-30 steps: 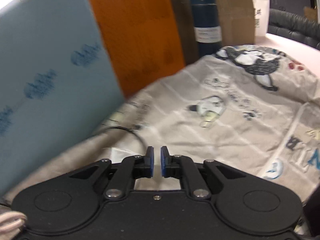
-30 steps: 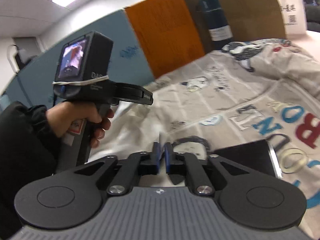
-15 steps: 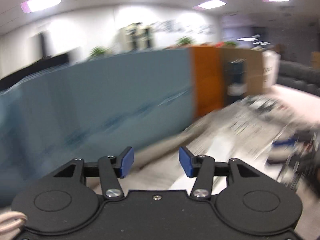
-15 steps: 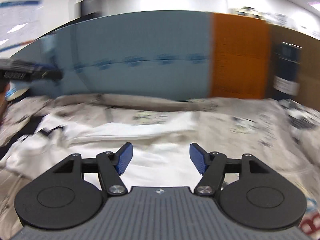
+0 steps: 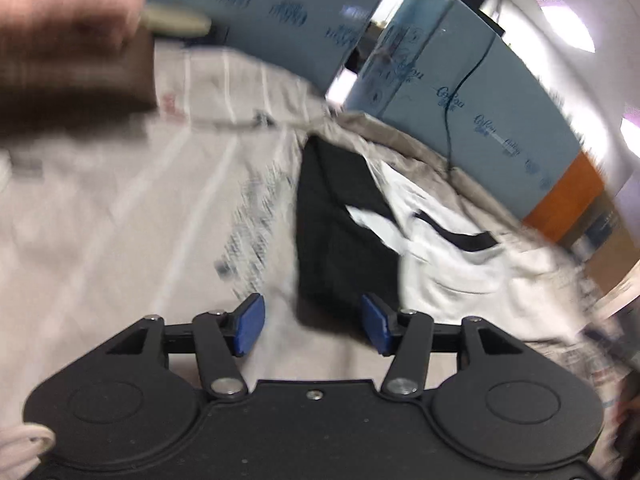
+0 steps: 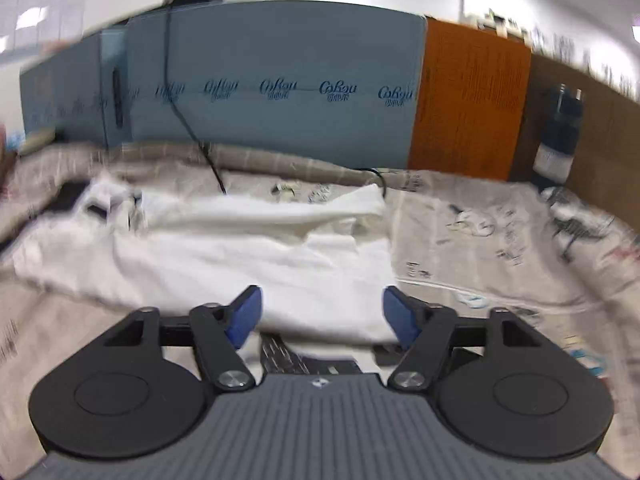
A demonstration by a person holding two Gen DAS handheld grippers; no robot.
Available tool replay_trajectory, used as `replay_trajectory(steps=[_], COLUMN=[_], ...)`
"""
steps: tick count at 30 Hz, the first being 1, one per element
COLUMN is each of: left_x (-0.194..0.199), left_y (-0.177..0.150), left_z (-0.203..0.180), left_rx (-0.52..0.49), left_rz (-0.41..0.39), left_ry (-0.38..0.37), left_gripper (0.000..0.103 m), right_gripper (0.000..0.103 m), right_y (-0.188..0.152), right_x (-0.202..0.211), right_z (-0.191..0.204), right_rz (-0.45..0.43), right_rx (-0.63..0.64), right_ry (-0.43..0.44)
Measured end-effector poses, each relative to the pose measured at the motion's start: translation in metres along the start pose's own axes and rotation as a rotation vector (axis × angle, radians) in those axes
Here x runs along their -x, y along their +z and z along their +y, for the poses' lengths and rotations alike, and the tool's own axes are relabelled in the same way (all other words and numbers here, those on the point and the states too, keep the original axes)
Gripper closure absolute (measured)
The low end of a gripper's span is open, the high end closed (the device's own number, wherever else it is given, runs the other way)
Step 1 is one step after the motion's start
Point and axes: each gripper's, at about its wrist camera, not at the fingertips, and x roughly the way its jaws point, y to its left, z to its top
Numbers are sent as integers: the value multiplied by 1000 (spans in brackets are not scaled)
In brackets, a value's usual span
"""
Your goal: Fold clothes
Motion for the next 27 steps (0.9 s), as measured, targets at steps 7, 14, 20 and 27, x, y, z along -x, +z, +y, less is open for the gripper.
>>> replay_trajectory(steps=[7, 14, 20, 27], left_x=[-30, -50, -27, 18], left_y=[-2, -2, 3, 3], left_z=[-17, -18, -20, 1], left_rx=[58, 43, -5, 22], left_rz=[25, -43, -113, -159], left_ry=[-55, 20, -46, -68], left_gripper=[50, 97, 98, 99], right_gripper=[33, 70, 98, 98], right_y=[-10, -2, 3, -2], right_x=[-29, -54, -24, 31], right_z=[20, 42, 52, 63], right_rz=[94, 59, -26, -94], right_rx=[209, 348, 384, 418], right_ry=[-9, 31, 56, 101])
